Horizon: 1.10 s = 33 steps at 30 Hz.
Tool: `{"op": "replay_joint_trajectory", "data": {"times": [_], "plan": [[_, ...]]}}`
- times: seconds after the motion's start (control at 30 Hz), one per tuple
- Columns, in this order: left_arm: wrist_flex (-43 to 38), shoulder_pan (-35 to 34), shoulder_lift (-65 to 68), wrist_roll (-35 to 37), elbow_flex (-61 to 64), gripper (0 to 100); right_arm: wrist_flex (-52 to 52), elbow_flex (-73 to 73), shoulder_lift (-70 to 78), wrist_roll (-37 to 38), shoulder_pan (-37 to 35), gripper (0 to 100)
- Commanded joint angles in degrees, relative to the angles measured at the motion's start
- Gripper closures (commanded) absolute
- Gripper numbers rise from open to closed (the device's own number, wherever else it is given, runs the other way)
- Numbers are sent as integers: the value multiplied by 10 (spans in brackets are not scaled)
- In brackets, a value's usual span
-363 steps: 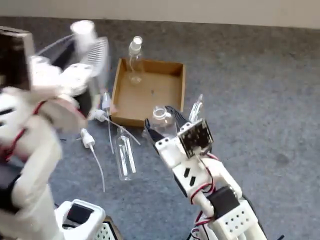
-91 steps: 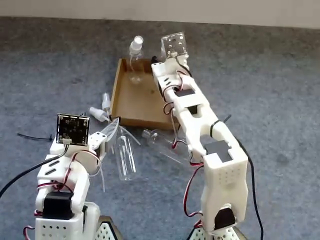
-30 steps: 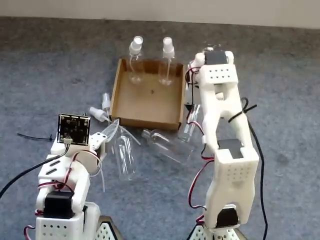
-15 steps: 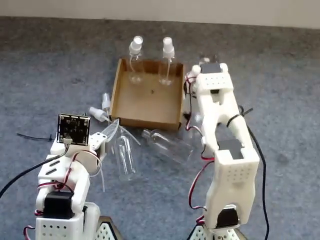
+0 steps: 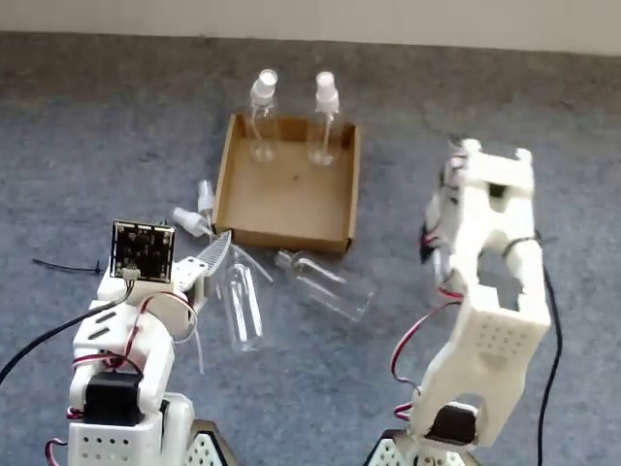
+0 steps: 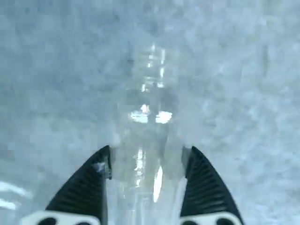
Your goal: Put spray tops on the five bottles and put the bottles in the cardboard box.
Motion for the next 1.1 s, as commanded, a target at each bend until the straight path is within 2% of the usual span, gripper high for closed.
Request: {"op": "replay_joint_trajectory", "data": {"times": [0.0, 0.13, 0.4, 0.5, 0.67, 0.87, 1.07], "plan": [[-13, 10, 1, -1, -5, 713, 54, 0, -12, 120, 80, 995], [-13, 11, 1, -1, -5, 713, 72, -1, -21, 186, 160, 995], [-13, 11, 2, -1, -5, 713, -56, 43, -47, 302, 278, 995], [-13, 11, 2, -1, -5, 713, -103, 108, -50, 341, 286, 995], [-13, 11, 4, -1, -5, 713, -211, 187, -50, 345, 306, 995], [-13, 11, 4, -1, -5, 713, -194, 197, -51, 346, 300, 995], [-13, 11, 4, -1, -5, 713, -125, 153, -84, 346, 233, 995]]}}
